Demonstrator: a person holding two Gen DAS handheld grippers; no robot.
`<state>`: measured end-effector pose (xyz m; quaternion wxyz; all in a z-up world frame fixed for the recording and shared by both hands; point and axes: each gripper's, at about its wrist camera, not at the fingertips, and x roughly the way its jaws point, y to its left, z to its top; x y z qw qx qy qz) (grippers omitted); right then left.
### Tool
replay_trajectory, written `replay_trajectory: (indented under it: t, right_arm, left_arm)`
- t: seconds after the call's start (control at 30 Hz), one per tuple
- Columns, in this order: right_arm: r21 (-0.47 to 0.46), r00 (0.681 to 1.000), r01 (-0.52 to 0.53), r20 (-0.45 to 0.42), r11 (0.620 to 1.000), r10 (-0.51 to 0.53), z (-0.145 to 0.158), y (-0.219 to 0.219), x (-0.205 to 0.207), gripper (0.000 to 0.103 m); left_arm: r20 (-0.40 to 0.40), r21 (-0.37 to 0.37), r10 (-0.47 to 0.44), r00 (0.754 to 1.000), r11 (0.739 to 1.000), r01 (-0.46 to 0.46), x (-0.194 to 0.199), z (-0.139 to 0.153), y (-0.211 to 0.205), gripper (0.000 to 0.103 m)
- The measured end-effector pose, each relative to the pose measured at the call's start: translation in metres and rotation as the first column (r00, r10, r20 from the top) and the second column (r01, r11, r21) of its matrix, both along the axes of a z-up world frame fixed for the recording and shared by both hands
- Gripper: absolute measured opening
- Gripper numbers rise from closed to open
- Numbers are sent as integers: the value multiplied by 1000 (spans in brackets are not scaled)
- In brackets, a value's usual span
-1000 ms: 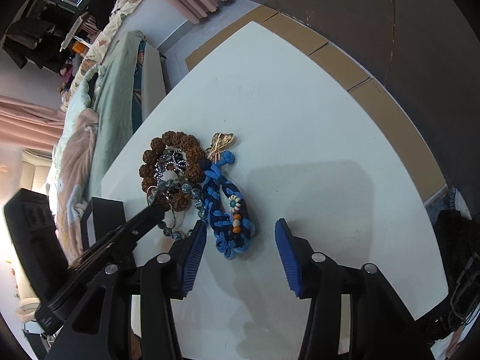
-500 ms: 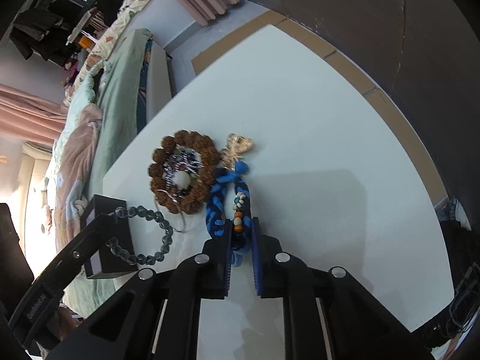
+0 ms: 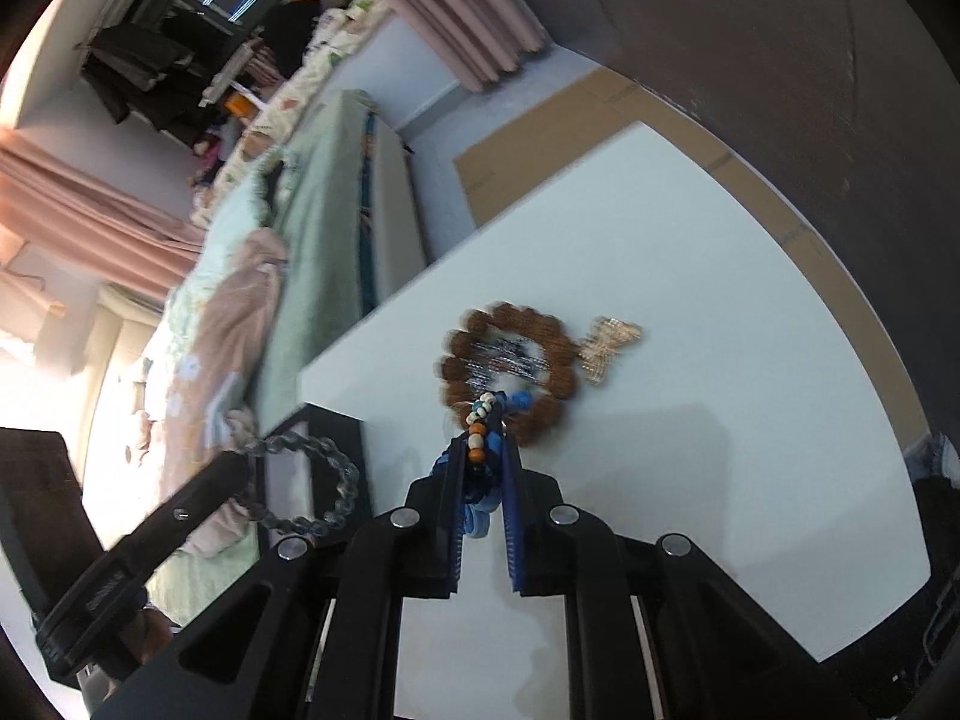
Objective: Organize jewelry
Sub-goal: 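Carry both bracelets into the black box and open both tools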
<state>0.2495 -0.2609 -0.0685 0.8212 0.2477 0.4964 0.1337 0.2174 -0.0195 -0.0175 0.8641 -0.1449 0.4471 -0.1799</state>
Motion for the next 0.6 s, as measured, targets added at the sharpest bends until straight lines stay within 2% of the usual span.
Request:
replay_trajectory:
  t: [0.37,0.53,0.57,0.6]
  right_arm:
    - [61,994,-77,87,995,72,24,50,-2,11]
    - [75,987,-124,111,989,115,26,73,0,11]
    - [78,986,-132,113,988,123,26,77,0,11]
    - [83,984,-148,114,986,138,25,83,1,11]
  left_arm:
    - [6,-12,94,996,995,-94,-4,4,49,10]
    - [-43,-7,163,986,987,-164,-1,-6,68,11]
    - [-49,3,185,982,983,-185,0,-7,73,23]
    - [-51,10,211,976,977,-211,0,-8,80,49]
